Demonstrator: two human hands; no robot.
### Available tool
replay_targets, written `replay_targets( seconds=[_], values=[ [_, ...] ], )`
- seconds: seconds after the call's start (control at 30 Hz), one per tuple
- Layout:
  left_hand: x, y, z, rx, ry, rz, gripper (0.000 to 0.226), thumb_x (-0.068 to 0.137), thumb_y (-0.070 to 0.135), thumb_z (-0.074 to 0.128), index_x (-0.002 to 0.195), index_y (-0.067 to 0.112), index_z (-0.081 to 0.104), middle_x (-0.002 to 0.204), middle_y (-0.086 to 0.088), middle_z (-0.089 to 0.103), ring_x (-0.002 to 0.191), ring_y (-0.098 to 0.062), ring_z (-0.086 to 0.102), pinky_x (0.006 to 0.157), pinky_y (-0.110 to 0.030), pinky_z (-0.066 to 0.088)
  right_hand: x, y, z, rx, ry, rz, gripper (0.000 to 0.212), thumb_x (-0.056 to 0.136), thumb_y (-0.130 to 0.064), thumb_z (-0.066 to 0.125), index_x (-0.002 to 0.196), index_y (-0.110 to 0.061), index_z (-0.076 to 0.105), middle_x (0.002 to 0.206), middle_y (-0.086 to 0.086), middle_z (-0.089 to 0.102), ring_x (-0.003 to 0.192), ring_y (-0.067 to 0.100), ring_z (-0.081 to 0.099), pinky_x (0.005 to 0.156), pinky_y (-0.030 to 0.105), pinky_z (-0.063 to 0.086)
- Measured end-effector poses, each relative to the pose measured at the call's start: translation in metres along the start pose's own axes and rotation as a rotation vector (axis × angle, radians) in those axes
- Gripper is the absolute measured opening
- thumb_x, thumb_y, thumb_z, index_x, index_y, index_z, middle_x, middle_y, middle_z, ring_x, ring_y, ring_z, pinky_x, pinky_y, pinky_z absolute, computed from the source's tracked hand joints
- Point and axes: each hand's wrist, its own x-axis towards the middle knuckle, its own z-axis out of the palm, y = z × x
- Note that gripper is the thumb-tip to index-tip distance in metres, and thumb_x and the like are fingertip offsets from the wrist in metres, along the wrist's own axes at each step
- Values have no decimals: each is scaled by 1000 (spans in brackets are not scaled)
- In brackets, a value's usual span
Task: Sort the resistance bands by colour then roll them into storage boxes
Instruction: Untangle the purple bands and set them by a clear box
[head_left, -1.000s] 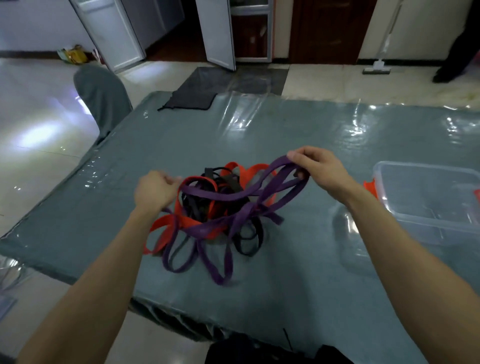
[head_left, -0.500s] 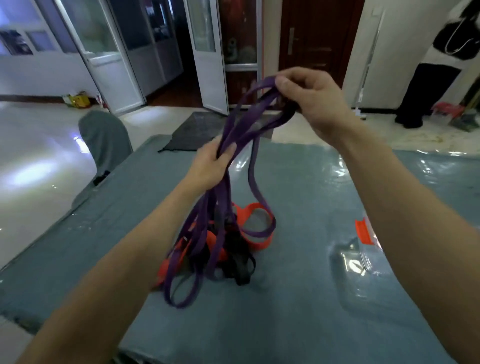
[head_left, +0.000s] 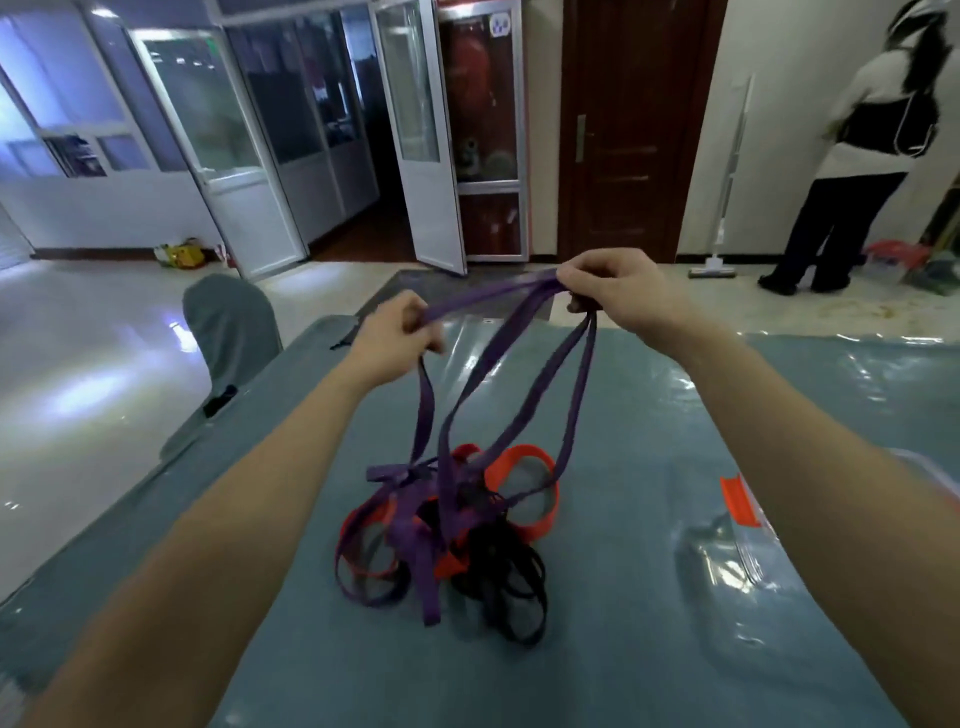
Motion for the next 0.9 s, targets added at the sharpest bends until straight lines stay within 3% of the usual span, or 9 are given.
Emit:
replay_targets(
  seconds=[0.07,0.13,0.2,0.3,0.43,0.57,0.73,0.8,0.9],
  values=[
    [13,27,-17,-348,268,13,20,104,2,59,98,20,57,73,-3,74,68,-21,74,72,-37,60,-1,1,-1,48,6,-18,20,98,-32,78,109,-15,81,103,16,75,87,17,67,96,46,60],
    [19,59,-38,-412,322,89,15,103,4,63,108,18,59,76,-5,68,60,-16,63,61,-31,52,-2,4,3,-135,-93,-25,23,93,-34,83,109,-17,79,104,16,76,86,21,67,95,47,59],
    [18,66,-47,-193,122,93,33,95,24,82,122,22,62,93,-2,71,72,-15,64,68,-29,52,-3,10,8,-275,-182,-6,20,90,-33,85,103,-19,79,98,11,77,84,24,69,92,51,60],
    [-7,48,-14,91,-318,-32,71,74,41,98,133,32,61,122,4,72,110,-17,71,98,-33,57,-8,7,8,-87,-146,2,29,86,-19,89,113,-15,78,98,8,77,82,21,68,81,38,58],
    [-35,17,64,-142,-521,-42,38,90,26,89,124,25,73,116,-1,81,109,-20,78,107,-51,58,-12,2,14,-169,-214,-63,48,79,-10,93,122,-17,74,107,10,78,99,26,75,92,35,63],
    [-31,7,67,-149,-394,-22,10,99,28,79,107,22,79,103,0,83,100,-18,79,102,-45,61,-20,37,8,-274,-226,-1,34,84,-28,92,112,-19,77,100,-1,78,91,15,74,89,34,60],
    [-15,10,37,-124,-215,55,14,98,23,80,111,18,80,91,-8,80,83,-19,76,92,-46,64,-44,106,16,-463,-296,129,32,95,-40,80,122,-24,75,108,-3,79,95,13,74,92,36,60],
    [-10,13,37,-32,-154,127,12,98,25,80,109,24,76,88,-2,77,79,-18,75,87,-48,65,-48,110,22,-387,-201,127,30,96,-41,78,119,-23,74,105,0,79,95,18,76,89,35,58],
    [-3,25,35,-87,35,222,15,100,32,76,106,37,64,86,2,71,67,-16,66,68,-41,59,-43,85,22,-13,55,119,33,101,-40,70,108,-9,71,80,1,75,81,26,78,87,54,63]
  ],
)
